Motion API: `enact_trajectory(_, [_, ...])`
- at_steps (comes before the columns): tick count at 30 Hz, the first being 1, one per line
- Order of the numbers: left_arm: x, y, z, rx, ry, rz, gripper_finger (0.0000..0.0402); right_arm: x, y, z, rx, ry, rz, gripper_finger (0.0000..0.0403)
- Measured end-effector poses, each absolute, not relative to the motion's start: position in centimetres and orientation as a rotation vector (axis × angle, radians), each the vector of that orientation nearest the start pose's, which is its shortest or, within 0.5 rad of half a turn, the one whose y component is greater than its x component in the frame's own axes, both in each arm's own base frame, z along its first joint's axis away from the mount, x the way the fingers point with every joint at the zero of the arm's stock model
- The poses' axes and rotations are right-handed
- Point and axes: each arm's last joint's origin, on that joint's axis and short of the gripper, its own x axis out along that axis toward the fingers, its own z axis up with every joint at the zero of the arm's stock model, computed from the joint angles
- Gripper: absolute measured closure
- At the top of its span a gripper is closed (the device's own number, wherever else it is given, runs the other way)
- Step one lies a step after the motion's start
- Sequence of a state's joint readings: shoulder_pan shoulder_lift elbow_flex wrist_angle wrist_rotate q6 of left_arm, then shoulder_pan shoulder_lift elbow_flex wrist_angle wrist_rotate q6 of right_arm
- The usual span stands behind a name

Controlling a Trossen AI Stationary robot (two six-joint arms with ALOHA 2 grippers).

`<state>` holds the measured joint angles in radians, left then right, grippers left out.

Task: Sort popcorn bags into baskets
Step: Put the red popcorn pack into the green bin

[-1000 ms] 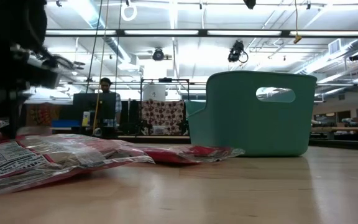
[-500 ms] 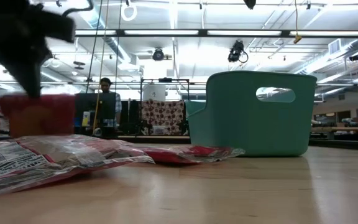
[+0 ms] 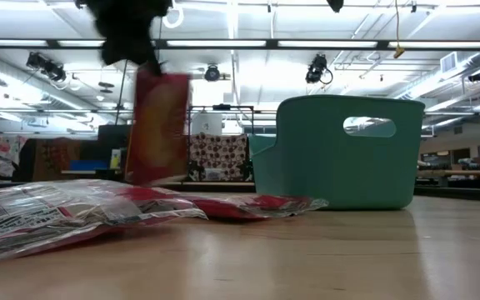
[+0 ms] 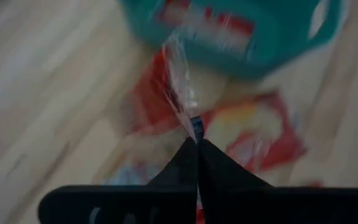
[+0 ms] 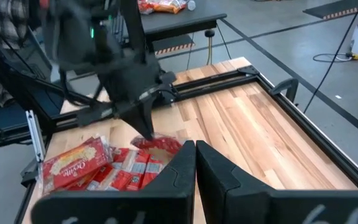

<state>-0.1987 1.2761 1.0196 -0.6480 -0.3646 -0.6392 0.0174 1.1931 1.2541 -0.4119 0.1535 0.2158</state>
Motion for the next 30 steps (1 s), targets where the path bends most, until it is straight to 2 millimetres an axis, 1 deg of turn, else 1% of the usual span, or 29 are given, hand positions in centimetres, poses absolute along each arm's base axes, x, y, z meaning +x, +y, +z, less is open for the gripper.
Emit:
enact_trajectory(5, [27.1, -2.2, 29.1, -0.366, 0.619, 0.379, 0.0401, 25.3, 0.0, 39.0, 0.197, 0.344, -0.179, 0.0385])
enact_trajectory(7, [27.6, -1.6, 29.5, -0.378, 0.564, 0.368, 0.0401, 25.3, 0.0, 39.0, 0.198, 0.345, -0.179, 0.0385])
enact_trajectory(9, [28.4, -1.2, 29.7, -0.387, 0.509, 0.351, 0.0401, 25.2, 0.0, 39.0, 0.198, 0.344, -0.179, 0.0385])
enact_trajectory(11, [28.9, -0.8, 29.5, -0.397, 0.493, 0.344, 0.0401, 24.9, 0.0, 39.1, 0.204, 0.344, -0.185, 0.0385])
enact_trajectory(14, [30.0, -0.4, 29.4, -0.415, 0.44, 0.322, 0.0401, 24.0, -0.2, 39.7, 0.213, 0.323, -0.224, 0.0385])
enact_trajectory(18, [31.5, -0.2, 29.5, -0.375, 0.413, 0.29, 0.0401, 22.9, -0.3, 40.5, 0.223, 0.286, -0.243, 0.0385])
enact_trajectory(20, [32.5, -0.1, 29.9, -0.341, 0.416, 0.283, 0.0401, 22.4, -0.3, 40.7, 0.231, 0.272, -0.246, 0.0385])
enact_trajectory(21, [33.2, -0.1, 30.5, -0.317, 0.392, 0.268, 0.0401, 22.3, -0.3, 40.8, 0.233, 0.269, -0.252, 0.0385])
enact_trajectory(26, [35.8, 0.3, 32.3, -0.145, 0.371, 0.249, 0.0401, 22.0, -0.3, 41.0, 0.231, 0.254, -0.254, 0.0385])
enact_trajectory(29, [37.4, 0.8, 32.3, -0.053, 0.371, 0.243, 0.0401, 21.8, -0.3, 41.2, 0.232, 0.245, -0.252, 0.0385])
enact_trajectory(30, [37.8, 0.9, 31.9, -0.019, 0.395, 0.241, 0.0401, 21.8, -0.3, 41.3, 0.234, 0.235, -0.251, 0.0385])
